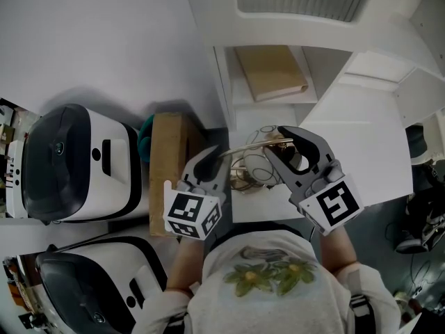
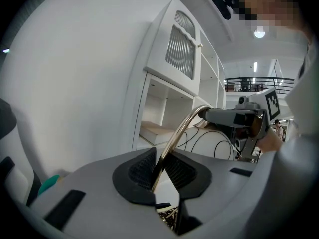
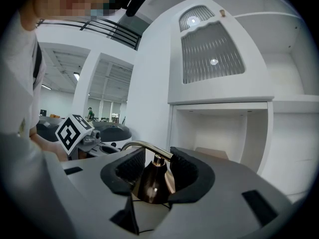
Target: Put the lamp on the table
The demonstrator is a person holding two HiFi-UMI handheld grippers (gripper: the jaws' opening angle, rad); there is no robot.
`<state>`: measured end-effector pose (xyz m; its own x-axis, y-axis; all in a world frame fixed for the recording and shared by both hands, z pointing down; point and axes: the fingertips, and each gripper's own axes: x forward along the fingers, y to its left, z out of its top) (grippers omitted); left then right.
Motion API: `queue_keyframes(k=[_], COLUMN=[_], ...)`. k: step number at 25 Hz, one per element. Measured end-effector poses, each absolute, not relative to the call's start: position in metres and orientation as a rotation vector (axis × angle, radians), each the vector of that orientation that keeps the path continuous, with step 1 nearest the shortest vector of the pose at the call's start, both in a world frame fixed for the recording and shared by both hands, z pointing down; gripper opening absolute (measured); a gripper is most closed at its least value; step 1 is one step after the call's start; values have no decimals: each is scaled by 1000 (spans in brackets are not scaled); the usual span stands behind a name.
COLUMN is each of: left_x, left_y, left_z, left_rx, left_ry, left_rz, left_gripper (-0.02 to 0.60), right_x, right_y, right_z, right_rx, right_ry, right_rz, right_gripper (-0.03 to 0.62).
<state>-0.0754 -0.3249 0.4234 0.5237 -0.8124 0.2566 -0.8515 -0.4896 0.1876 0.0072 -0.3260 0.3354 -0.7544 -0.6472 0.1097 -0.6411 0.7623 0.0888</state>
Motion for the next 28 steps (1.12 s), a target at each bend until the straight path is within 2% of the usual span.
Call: queue_keyframes(k=[28], left_x=[-78], left_y=[-329], left_z=[436], left_rx=[2464], left_ry=[-1426], left_rz=[197], left_gripper=[72], right_x=[4], right_y=[-330], right_z=[345], right_rx=[1004], right_ry=[-2841], right_rz=[-56], right_gripper=[170])
